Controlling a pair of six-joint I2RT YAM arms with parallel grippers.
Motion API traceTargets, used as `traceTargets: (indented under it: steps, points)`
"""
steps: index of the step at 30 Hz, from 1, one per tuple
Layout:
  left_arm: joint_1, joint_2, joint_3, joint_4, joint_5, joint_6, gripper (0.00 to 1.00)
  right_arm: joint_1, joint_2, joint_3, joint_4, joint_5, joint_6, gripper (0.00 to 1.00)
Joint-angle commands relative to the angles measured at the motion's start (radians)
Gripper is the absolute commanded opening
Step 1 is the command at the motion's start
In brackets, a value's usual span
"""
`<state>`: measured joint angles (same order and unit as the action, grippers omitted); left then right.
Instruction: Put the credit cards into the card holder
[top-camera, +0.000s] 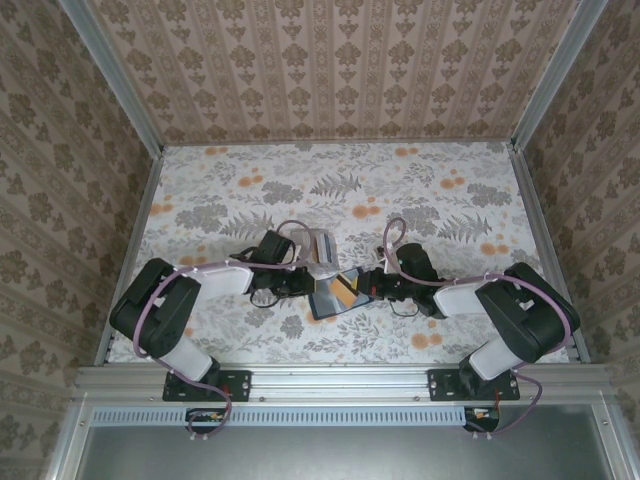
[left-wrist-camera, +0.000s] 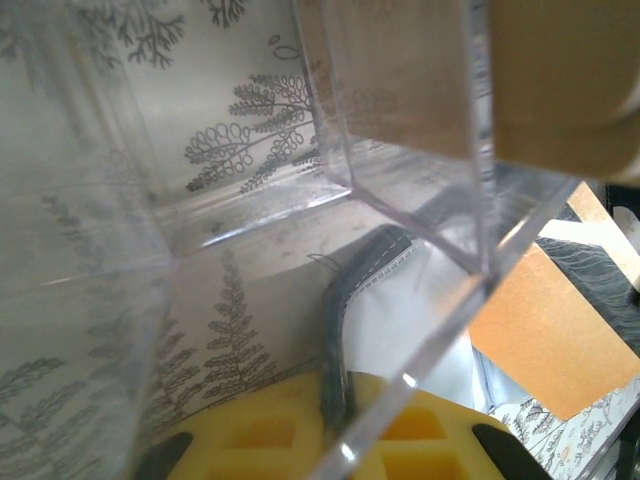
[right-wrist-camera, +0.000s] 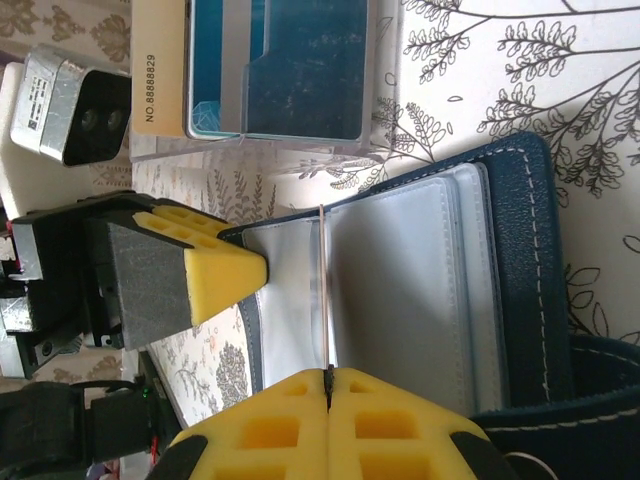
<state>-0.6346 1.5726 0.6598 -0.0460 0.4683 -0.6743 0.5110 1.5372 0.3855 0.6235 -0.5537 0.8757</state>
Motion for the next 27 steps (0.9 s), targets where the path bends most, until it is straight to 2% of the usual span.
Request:
traceTargets:
  steps: [1,4,7,12,17,23,27]
  points:
    - [-0.008,-0.005,-0.042,-0.043,0.008,-0.058,0.15,0.026,-0.007,-0.003,0.034,0.045,0.02,0.0]
    - [-0.008,-0.035,-0.049,-0.06,-0.012,-0.062,0.17,0.026,0.007,0.0,0.038,0.059,0.021,0.0]
    - [-0.008,-0.075,-0.07,-0.043,-0.032,-0.087,0.27,0.031,0.023,0.0,0.071,0.066,0.028,0.0]
    - [-0.008,-0.088,-0.057,-0.067,-0.037,-0.075,0.27,0.039,0.059,0.035,0.068,0.029,0.027,0.04]
    - [-0.008,-0.082,-0.061,-0.073,-0.029,-0.077,0.24,0.05,0.04,0.064,-0.04,-0.002,-0.026,0.12]
    - [-0.008,-0.108,-0.08,-0.077,-0.036,-0.079,0.12,0.076,0.021,0.125,-0.233,0.013,-0.129,0.16]
    - [-0.008,-0.106,-0.081,-0.079,-0.032,-0.079,0.08,0.077,0.019,0.147,-0.307,0.004,-0.166,0.17]
